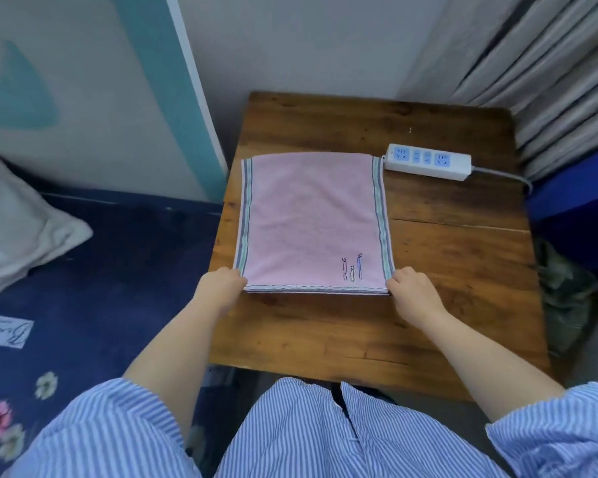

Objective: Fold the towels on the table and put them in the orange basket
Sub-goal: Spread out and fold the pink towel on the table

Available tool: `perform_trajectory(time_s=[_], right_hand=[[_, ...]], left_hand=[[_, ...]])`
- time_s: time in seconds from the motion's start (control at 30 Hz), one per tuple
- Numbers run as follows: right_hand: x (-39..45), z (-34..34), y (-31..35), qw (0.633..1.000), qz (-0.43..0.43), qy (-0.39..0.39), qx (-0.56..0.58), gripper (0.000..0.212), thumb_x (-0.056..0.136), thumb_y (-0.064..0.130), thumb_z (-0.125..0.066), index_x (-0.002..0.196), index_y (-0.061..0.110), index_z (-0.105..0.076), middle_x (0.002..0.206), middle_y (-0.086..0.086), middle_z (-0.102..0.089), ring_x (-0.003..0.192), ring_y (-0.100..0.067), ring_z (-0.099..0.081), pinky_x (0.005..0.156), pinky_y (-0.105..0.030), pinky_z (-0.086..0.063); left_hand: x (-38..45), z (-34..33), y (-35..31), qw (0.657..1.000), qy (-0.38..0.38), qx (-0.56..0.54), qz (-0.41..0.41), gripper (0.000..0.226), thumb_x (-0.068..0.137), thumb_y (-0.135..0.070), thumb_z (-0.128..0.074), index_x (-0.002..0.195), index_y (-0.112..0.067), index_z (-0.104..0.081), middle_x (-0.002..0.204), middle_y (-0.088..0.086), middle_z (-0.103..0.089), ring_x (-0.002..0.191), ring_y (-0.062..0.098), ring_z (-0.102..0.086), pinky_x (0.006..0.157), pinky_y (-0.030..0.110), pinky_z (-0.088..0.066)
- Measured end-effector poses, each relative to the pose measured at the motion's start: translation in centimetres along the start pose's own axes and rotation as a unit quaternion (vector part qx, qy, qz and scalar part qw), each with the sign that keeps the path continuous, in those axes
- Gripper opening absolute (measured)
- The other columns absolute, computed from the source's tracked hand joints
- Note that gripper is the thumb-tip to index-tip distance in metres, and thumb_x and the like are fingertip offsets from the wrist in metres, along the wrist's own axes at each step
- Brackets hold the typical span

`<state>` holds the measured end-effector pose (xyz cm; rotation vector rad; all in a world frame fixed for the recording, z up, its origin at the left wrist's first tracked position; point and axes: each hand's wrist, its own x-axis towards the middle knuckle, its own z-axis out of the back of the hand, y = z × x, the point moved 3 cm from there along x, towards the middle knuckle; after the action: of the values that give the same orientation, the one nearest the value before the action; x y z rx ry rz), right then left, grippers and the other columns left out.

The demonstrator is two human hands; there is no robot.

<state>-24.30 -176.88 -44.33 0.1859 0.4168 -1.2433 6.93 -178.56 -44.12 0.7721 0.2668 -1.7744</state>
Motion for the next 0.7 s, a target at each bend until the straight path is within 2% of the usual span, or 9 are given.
perform_trajectory(time_s=[0.1,0.17,0.23,0.3,0.33,0.4,0.5,0.6,0.7], right_hand=[[-0.9,0.1,1.2,0.998,0.043,-0.041,-0.029,0.037,0.024,-0.003,-0.083,0.053,0.008,-0.062,0.056,-0.007,-0.060,0.051,-0.025,-0.057,0.041,-0.024,-0.038],[-1.5,-0.5,1.5,0.997,0.052,-0.055,-0.004,0.042,0.013,-0.005,-0.082,0.045,0.009,-0.059,0.047,-0.005,-0.056,0.042,-0.022,-0.054,0.036,-0.022,-0.037],[-2.0,-1.0,2.0,0.997,0.059,-0.050,-0.015,0.039,0.021,-0.003,-0.085,0.050,0.009,-0.063,0.051,-0.005,-0.059,0.046,-0.021,-0.056,0.039,-0.023,-0.040],[-2.4,-1.8,2.3,0.998,0.056,0.003,-0.021,0.027,0.052,0.004,-0.082,0.075,0.007,-0.068,0.076,-0.009,-0.066,0.070,-0.023,-0.061,0.057,-0.028,-0.047],[-2.6,-2.4,2.4,0.998,0.050,0.040,-0.015,0.023,0.072,0.008,-0.069,0.095,0.007,-0.065,0.097,-0.010,-0.064,0.090,-0.025,-0.057,0.073,-0.031,-0.045],[-2.5,-3.8,2.4,0.992,0.066,0.105,-0.020,0.028,0.091,0.022,-0.047,0.115,0.010,-0.055,0.119,-0.006,-0.054,0.113,-0.023,-0.044,0.092,-0.033,-0.034],[-2.0,-2.7,2.4,0.993,0.078,0.087,0.005,0.034,0.091,0.037,-0.047,0.105,0.010,-0.062,0.108,-0.006,-0.061,0.107,-0.022,-0.051,0.089,-0.033,-0.037],[-0.1,-0.9,2.4,0.995,0.097,-0.014,0.026,0.020,0.076,0.023,-0.071,0.074,0.004,-0.069,0.076,-0.010,-0.067,0.078,-0.026,-0.063,0.068,-0.032,-0.048],[2.5,0.3,2.7,0.987,0.111,-0.047,0.107,0.015,0.076,0.008,-0.067,0.071,-0.006,-0.067,0.076,-0.021,-0.066,0.078,-0.035,-0.064,0.068,-0.040,-0.050]], left_hand=[[-0.7,-1.2,-0.4,1.000,-0.001,-0.013,0.019,0.033,0.082,0.008,-0.044,0.110,-0.008,-0.051,0.115,0.007,-0.048,0.101,0.025,-0.051,0.064,0.030,-0.039],[-1.0,-2.0,-0.8,1.000,0.000,-0.014,0.024,0.032,0.084,0.007,-0.043,0.112,-0.007,-0.051,0.116,0.008,-0.047,0.102,0.025,-0.051,0.065,0.030,-0.038],[-1.2,-2.9,-1.2,1.000,0.008,-0.018,0.021,0.032,0.086,0.006,-0.042,0.114,-0.007,-0.050,0.117,0.009,-0.047,0.104,0.026,-0.050,0.065,0.030,-0.038],[-1.5,-3.7,-1.6,0.999,0.018,-0.026,0.021,0.031,0.086,0.005,-0.041,0.113,-0.008,-0.051,0.117,0.009,-0.048,0.106,0.026,-0.050,0.067,0.030,-0.038],[-1.7,-4.1,-1.6,0.999,0.021,-0.027,0.026,0.031,0.087,0.003,-0.041,0.113,-0.009,-0.051,0.117,0.008,-0.049,0.106,0.026,-0.050,0.069,0.030,-0.040],[-1.9,-4.8,-1.6,0.999,0.024,-0.020,0.041,0.029,0.090,-0.002,-0.040,0.113,-0.013,-0.053,0.117,0.007,-0.053,0.107,0.024,-0.050,0.077,0.030,-0.043],[-1.7,-5.1,-1.6,0.998,0.013,-0.018,0.060,0.027,0.090,-0.006,-0.040,0.108,-0.017,-0.057,0.113,0.004,-0.058,0.105,0.022,-0.052,0.080,0.030,-0.042],[-0.7,-3.8,-2.1,0.995,-0.036,-0.050,0.074,0.023,0.088,-0.007,-0.042,0.104,-0.015,-0.056,0.109,0.005,-0.059,0.104,0.023,-0.049,0.073,0.028,-0.037],[0.8,-1.7,-2.9,0.992,-0.077,-0.076,0.066,0.023,0.090,-0.010,-0.039,0.108,-0.013,-0.053,0.112,0.006,-0.057,0.106,0.024,-0.047,0.074,0.028,-0.036]])
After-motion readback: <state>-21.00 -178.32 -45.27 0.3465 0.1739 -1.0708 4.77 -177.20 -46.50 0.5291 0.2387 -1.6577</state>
